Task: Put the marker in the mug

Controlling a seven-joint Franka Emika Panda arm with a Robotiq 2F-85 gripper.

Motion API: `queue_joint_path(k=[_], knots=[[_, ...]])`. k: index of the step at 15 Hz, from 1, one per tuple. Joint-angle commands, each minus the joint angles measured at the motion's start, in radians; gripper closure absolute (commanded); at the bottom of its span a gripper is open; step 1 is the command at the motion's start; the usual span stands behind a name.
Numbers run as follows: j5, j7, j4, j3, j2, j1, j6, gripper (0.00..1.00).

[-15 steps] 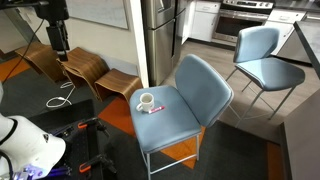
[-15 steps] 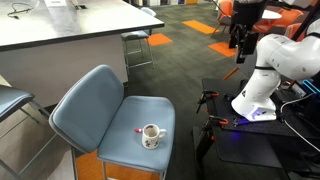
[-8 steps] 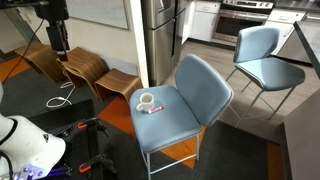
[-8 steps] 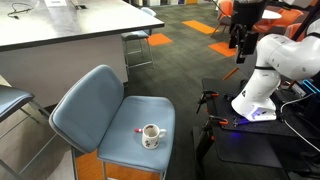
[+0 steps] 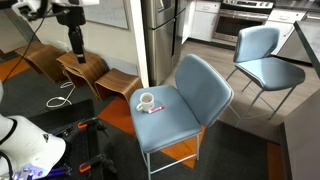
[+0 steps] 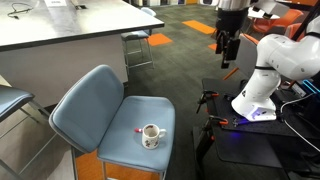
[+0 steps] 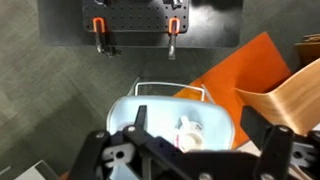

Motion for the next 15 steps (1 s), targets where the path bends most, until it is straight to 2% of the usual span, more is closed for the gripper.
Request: queue_joint_path(k=[1,6,11,13,15], knots=[[0.006,-0.023,0.047,-0.001,0.170,0.007,0.135,0.00],[-0.014,0.041,0.167,0.021,0.497,0.012,0.413,0.00],[0.081,0.192,0.371,-0.018,0.819,0.022,0.528,0.00],[0.114,0.148,0.440,-0.033,0.925,0.026,0.566,0.00],[0.076,0.069,0.506,-0.043,1.021,0.029,0.557,0.00]])
